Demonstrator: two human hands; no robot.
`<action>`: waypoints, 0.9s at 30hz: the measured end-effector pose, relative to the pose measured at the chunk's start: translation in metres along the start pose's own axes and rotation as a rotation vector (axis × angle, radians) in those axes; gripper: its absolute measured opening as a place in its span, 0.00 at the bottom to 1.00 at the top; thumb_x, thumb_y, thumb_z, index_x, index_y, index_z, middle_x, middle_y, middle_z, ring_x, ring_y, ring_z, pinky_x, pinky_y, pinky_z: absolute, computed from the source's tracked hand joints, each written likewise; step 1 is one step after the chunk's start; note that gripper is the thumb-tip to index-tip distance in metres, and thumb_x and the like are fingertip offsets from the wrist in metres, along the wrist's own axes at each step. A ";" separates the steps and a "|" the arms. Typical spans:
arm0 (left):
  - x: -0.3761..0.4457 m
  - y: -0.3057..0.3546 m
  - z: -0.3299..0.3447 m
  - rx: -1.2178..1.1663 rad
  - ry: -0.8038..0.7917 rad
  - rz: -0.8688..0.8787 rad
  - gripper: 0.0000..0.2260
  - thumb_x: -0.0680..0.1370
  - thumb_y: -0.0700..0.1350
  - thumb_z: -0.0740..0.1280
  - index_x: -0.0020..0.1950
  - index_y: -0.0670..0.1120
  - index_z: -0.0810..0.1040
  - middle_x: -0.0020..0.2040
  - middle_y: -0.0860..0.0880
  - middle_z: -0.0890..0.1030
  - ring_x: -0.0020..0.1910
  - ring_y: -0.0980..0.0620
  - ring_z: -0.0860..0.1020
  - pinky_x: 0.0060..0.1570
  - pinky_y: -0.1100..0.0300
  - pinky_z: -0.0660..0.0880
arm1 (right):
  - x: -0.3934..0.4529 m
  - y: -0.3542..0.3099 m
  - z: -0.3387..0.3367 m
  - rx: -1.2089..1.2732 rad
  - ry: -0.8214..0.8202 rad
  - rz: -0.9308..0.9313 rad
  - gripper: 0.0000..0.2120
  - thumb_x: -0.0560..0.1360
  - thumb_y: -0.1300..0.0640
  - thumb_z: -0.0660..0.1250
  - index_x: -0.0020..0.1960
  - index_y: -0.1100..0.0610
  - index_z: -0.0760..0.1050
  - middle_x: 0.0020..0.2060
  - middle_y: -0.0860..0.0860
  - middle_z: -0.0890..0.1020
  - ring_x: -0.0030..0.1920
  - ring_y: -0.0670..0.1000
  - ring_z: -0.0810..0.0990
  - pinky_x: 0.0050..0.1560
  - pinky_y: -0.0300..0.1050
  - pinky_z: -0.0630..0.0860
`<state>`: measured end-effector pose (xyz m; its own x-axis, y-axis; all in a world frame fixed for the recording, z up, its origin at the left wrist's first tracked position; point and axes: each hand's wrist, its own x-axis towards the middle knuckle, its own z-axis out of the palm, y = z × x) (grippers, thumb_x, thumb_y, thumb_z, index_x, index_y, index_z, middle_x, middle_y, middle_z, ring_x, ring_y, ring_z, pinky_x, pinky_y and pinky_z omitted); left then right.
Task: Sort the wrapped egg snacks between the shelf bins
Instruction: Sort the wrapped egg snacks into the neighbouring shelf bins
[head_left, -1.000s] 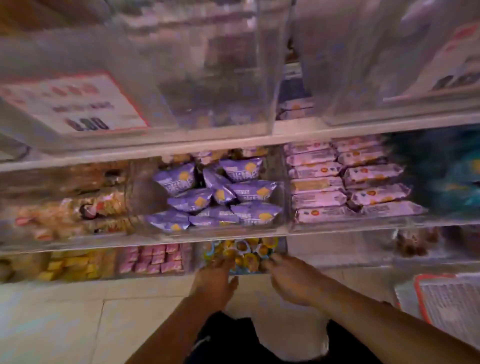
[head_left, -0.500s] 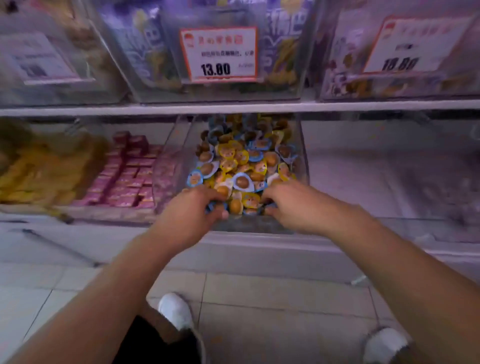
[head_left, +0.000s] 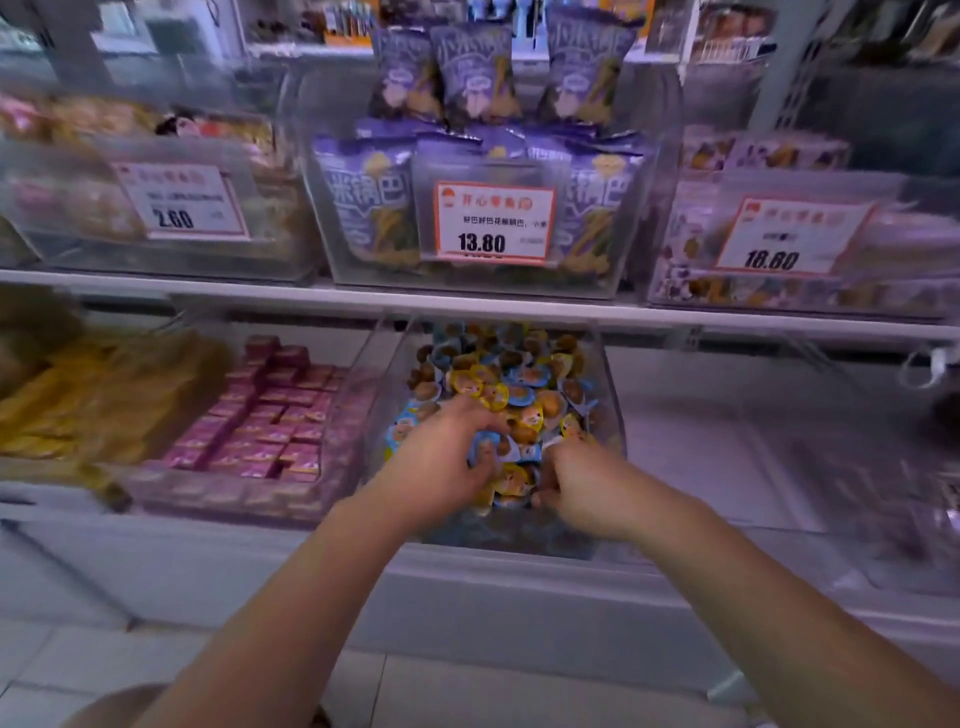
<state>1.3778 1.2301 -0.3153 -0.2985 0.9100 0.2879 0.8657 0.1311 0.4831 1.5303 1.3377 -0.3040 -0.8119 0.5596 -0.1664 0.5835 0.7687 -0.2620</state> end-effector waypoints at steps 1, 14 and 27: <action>0.001 -0.001 0.003 0.045 -0.044 0.003 0.12 0.76 0.44 0.68 0.59 0.53 0.80 0.58 0.52 0.78 0.56 0.51 0.78 0.56 0.54 0.74 | -0.005 0.002 0.003 0.019 0.039 0.001 0.07 0.75 0.52 0.70 0.48 0.55 0.75 0.49 0.56 0.81 0.50 0.57 0.78 0.43 0.45 0.72; 0.003 -0.016 0.008 -0.045 0.040 -0.006 0.14 0.72 0.47 0.76 0.57 0.53 0.81 0.56 0.56 0.78 0.56 0.58 0.75 0.55 0.65 0.70 | -0.022 0.012 0.001 0.148 0.354 -0.113 0.06 0.79 0.55 0.66 0.49 0.53 0.82 0.48 0.48 0.80 0.51 0.51 0.78 0.52 0.44 0.72; 0.046 0.083 0.024 -0.424 0.272 0.044 0.15 0.72 0.51 0.76 0.57 0.62 0.79 0.51 0.65 0.80 0.52 0.68 0.77 0.49 0.76 0.70 | -0.017 0.032 -0.043 1.836 0.504 0.250 0.10 0.78 0.62 0.64 0.50 0.65 0.83 0.45 0.61 0.86 0.47 0.60 0.86 0.44 0.55 0.84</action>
<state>1.4455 1.2917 -0.2815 -0.4082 0.7681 0.4934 0.6576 -0.1275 0.7425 1.5632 1.3659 -0.2683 -0.4488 0.8727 -0.1923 -0.3375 -0.3648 -0.8678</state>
